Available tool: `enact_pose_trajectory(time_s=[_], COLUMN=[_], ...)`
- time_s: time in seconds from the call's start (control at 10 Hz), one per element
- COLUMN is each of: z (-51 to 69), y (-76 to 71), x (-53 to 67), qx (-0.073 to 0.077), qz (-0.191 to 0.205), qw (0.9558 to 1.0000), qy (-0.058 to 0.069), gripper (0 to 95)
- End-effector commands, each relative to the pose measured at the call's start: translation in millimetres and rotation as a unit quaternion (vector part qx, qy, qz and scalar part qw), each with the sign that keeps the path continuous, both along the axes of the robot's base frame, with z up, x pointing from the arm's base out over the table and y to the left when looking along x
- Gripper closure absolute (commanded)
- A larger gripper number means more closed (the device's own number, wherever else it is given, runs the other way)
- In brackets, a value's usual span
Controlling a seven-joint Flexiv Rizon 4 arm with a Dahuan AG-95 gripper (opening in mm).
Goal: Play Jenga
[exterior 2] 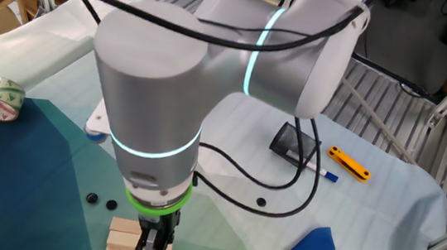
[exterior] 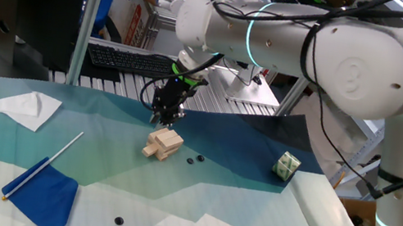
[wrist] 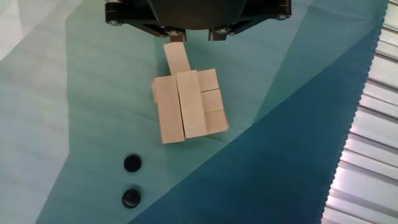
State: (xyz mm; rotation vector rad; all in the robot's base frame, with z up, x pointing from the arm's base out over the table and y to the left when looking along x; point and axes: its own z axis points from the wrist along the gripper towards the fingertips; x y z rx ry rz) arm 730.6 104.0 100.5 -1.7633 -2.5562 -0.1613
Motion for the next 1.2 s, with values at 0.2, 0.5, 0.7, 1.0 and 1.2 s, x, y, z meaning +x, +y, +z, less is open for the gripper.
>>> enact_pose_trajectory(time_s=[0.2, 0.5, 0.7, 1.0, 1.2], z=[-11.9, -20.3, -23.1, -28.6, -30.5], y=[0.4, 0.7, 0.4, -3.4, -5.7], x=[-2.2, -3.1, -3.4, -4.1, -5.1], qx=[-0.005, -0.013, -0.017, -0.017, -0.019], qz=[0.000, 0.024, 0.052, 0.069, 0.081], qw=[0.9999, 0.9995, 0.9984, 0.9973, 0.9964], qy=[-0.013, -0.018, -0.015, -0.017, -0.019], gripper=[76.0, 76.0, 76.0, 76.0, 76.0])
